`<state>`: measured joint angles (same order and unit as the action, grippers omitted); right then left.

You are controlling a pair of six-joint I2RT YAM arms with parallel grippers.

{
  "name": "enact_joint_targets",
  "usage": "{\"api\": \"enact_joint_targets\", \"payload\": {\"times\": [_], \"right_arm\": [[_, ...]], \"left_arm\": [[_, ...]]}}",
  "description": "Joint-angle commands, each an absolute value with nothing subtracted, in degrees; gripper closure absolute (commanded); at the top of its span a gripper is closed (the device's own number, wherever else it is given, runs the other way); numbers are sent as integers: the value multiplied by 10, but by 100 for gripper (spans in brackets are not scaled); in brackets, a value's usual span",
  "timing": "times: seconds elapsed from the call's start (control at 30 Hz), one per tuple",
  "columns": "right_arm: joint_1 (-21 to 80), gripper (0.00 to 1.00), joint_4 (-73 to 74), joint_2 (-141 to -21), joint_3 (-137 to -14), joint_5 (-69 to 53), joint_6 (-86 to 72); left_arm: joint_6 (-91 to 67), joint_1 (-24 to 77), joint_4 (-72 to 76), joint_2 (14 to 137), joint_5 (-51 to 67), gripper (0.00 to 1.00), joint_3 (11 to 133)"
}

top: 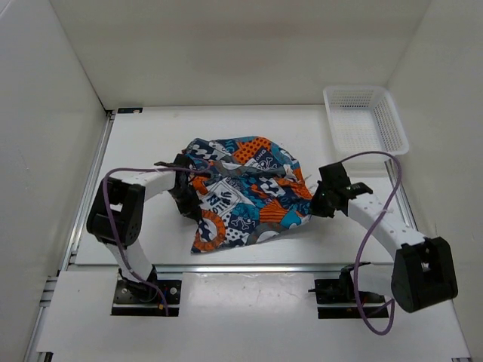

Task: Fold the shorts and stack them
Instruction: Flatten the shorts out

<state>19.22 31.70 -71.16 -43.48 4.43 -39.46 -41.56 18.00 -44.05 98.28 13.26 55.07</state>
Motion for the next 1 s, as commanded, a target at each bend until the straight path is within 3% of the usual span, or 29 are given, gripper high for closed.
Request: {"api": "enact_joint_targets", "payload": {"times": [0.0,0.17,0.23,0.27,0.3,0.37,0.43,0.6,0.7,0.8,0.97], "right_arm": [[217,100,329,-655,-380,39,-438],[313,98,287,-638,-335,39,-540],[350,73,259,-656,-357,39,-566],[350,57,258,-682,-374,39,-566],[359,30,258,-696,-397,53,-566],[366,22,310,-727,-467,104,-549],[366,21,333,-727,-502,128,-535],[366,22,339,-687,-467,129,-542],[366,24,339,-655,-423,116,-562],[366,25,344,-619,-383,99,-575],[366,25,357,-568,-337,74,-596]], "left_arm": [[-379,134,-404,1021,106,90,612],[-324,100,-487,1125,68,90,838],[-302,100,-537,1149,55,90,908],[-296,100,-552,1154,34,82,964],[-296,100,-567,1154,26,70,987],[-291,94,-610,1136,6,35,1018],[-291,85,-627,1104,-14,0,1014],[-291,27,-612,930,-28,0,848],[-303,-9,-591,847,0,10,753],[-317,-20,-551,817,53,13,644],[-339,-20,-470,857,111,5,562]]}}
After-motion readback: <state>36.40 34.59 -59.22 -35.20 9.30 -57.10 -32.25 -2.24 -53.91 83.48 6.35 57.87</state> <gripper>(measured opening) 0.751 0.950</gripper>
